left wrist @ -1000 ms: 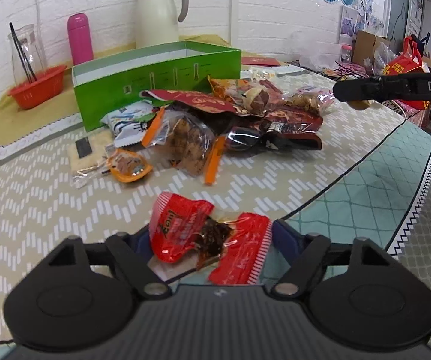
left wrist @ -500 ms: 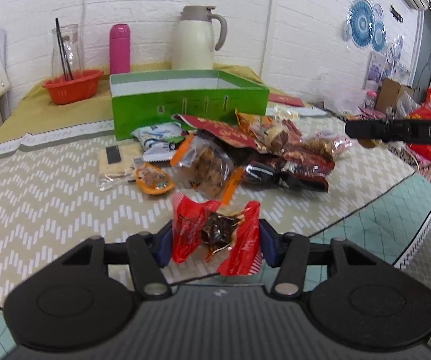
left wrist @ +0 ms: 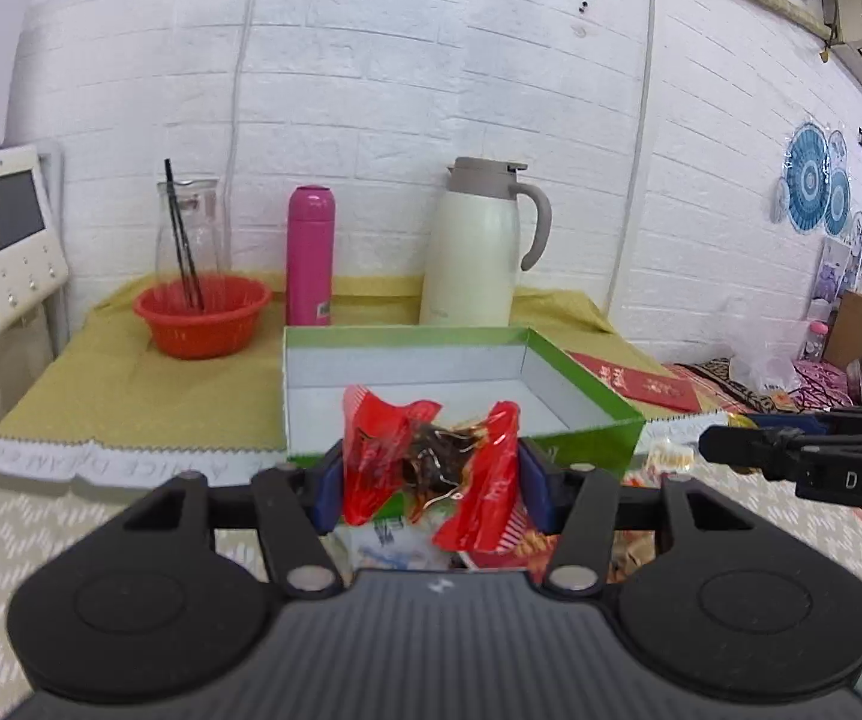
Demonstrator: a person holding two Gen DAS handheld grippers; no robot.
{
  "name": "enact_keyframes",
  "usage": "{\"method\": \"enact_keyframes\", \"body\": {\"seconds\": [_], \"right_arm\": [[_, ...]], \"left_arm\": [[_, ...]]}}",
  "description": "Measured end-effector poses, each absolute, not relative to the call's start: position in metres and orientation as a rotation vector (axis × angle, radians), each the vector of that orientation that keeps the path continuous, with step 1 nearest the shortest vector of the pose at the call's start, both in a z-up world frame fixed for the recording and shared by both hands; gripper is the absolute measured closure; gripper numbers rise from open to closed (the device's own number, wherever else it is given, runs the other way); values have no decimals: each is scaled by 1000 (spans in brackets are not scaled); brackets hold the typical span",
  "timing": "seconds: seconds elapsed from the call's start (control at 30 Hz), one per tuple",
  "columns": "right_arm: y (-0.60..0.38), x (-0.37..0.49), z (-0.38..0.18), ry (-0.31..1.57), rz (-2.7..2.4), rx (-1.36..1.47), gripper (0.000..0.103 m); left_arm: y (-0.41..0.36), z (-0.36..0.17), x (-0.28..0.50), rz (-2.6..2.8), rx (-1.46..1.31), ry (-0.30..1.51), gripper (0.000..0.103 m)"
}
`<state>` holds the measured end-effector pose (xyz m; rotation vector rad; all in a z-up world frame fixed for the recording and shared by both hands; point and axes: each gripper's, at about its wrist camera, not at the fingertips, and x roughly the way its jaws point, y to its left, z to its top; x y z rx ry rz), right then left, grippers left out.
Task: Organize snacks
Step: 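Lift the red packs with the left gripper while the right gripper carries the jelly cup toward the green box, then open both grippers to drop the red packs and jelly cup into the green box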
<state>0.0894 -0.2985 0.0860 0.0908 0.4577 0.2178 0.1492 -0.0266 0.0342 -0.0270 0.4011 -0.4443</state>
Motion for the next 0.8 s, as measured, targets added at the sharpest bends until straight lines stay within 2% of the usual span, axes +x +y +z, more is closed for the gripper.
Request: {"method": "enact_keyframes", "body": {"seconds": [0.27, 0.57, 0.73, 0.77, 0.8], "right_arm": [[-298, 199, 71, 510, 213, 120, 43], [-306, 245, 34, 622, 186, 148, 40], [-307, 255, 32, 634, 202, 168, 27], [-308, 255, 33, 630, 201, 176, 20], [-309, 255, 35, 622, 199, 185, 9]], "left_arm": [[-51, 26, 256, -405, -37, 440, 45], [-53, -4, 302, -384, -87, 548, 43], [-53, -5, 305, -374, -71, 537, 34], [-54, -4, 306, -373, -70, 536, 32], [-54, -3, 306, -375, -67, 534, 30]]}}
